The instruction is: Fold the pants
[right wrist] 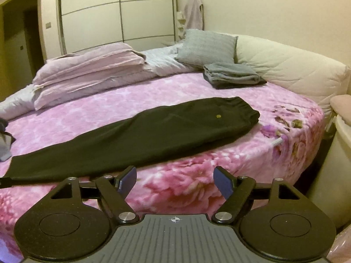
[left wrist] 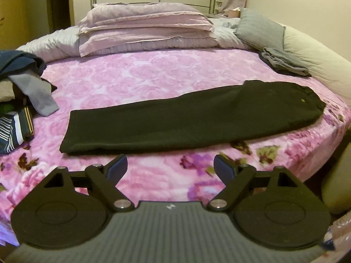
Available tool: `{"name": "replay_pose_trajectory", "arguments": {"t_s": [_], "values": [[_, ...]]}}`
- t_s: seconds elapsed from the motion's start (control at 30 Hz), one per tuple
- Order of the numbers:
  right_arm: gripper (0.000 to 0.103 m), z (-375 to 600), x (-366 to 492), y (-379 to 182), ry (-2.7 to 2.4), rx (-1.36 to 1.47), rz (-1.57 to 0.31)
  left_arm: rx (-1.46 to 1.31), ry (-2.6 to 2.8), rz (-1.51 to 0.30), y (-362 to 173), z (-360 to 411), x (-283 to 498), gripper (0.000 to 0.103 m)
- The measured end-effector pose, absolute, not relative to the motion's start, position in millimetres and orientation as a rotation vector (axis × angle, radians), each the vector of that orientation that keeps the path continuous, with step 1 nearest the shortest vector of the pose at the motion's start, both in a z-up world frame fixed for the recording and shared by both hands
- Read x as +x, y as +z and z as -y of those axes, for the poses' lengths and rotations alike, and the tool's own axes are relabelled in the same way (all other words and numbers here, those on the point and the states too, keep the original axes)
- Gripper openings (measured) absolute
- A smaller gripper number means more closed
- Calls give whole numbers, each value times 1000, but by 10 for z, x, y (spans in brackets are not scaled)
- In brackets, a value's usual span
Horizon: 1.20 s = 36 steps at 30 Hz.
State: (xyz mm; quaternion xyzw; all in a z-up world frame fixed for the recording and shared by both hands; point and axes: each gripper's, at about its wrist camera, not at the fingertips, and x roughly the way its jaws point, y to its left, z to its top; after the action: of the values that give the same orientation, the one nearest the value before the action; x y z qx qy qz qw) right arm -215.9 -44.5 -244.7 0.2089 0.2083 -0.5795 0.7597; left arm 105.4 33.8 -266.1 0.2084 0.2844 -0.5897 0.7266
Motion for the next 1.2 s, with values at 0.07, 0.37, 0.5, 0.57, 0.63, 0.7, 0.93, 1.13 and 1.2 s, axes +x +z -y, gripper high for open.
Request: {"name": "replay_pose_trajectory", "arguments": {"t_s": [0.07,0.37,0.5,0.57,0.63,0.7,0.93,1.13,1.2], "values": [[75,374,-2167,-2441,-1262,454,-450,468,-1306,-611,-2634,-391,990,84],[75,274,-2224,-2374,-1257,442,-431,482,-1327,-586,-2539,-400,815,84],[75,279,-2251,-2340,-1261,440,-421,488,-1327,-577,-2501,-381,778,84],[75,283,-2258,-2336,-1257,441,-417,495,-1328,-572,-2495,-391,764,84],[75,303,-2260,-2339,-1254,447,-420,502,-1321,-574,-2492,-388,755,84],[75,325,-2255,-2340,-1250,447,-422,510,-1315,-572,-2487,-387,752,84],[75,440,-2214,-2361,-1237,450,-430,519,-1296,-567,-2471,-298,789,84],[75,574,-2219,-2419,-1240,470,-447,542,-1290,-580,-2518,-162,790,84],[75,616,-2218,-2440,-1242,475,-454,550,-1287,-588,-2544,-111,795,84]]}}
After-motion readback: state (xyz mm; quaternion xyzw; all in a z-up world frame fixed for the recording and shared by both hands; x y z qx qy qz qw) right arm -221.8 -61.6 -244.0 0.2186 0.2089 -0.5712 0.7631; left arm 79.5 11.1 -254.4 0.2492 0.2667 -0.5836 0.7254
